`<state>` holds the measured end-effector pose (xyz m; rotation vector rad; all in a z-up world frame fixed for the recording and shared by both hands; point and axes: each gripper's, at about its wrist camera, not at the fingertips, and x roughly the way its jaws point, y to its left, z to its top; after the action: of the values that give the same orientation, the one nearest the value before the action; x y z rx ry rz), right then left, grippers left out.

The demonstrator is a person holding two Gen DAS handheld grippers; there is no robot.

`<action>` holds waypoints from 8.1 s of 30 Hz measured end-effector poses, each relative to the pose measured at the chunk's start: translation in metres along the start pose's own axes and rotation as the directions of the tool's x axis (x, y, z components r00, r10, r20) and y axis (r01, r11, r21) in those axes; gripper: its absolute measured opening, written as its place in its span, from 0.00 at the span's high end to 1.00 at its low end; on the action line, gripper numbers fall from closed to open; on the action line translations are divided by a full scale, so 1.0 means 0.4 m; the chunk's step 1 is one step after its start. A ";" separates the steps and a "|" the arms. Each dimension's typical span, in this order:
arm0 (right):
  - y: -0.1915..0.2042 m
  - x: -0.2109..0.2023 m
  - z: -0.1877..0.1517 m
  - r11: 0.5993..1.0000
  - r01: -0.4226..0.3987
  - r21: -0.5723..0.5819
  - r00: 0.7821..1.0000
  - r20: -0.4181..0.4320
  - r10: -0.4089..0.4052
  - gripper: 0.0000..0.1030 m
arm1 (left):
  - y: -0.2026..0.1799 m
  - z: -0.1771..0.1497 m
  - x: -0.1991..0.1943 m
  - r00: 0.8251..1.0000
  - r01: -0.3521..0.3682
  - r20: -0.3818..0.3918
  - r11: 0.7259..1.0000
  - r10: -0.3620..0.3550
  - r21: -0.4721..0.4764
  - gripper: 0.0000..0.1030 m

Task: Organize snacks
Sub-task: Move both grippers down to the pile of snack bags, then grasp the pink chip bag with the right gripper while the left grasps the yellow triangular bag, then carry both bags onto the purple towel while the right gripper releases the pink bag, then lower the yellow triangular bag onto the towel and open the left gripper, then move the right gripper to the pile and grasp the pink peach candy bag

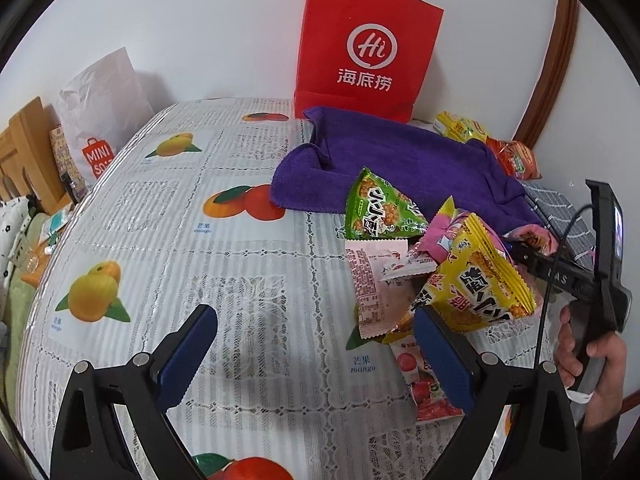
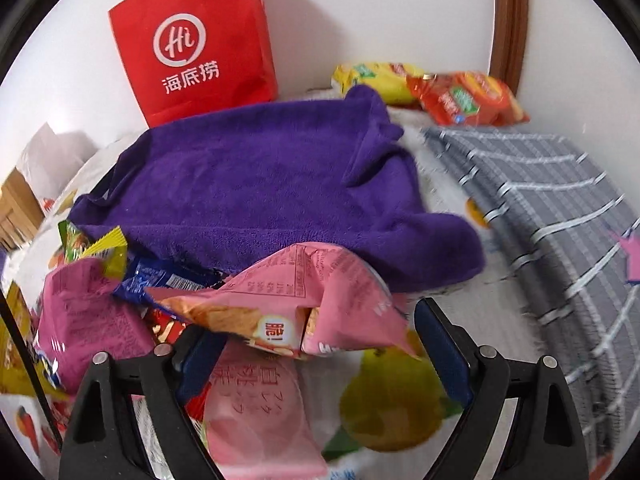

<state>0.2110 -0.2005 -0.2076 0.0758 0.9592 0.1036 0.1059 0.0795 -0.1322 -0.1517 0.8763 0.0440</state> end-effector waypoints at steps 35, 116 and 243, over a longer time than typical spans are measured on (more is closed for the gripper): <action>-0.002 -0.228 -0.181 0.989 0.025 -0.143 0.985 0.175 0.000 0.31 | -0.143 -0.047 0.025 0.978 0.183 -0.108 0.983 -0.179 0.027 0.03; 0.124 -0.225 0.448 0.993 -0.093 -0.078 0.973 0.205 0.107 0.31 | -0.172 0.553 0.049 0.963 0.222 0.138 0.971 -0.232 0.085 0.63; 0.002 -0.070 -0.103 0.995 -0.001 -0.103 0.999 -0.037 -0.002 0.58 | -0.308 0.465 0.035 0.964 0.246 0.048 0.942 -0.263 0.227 0.30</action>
<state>0.1611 -0.2023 -0.2083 -0.0219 0.9896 0.1545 0.2692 -0.0147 -0.0118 -0.0550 0.7716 -0.2871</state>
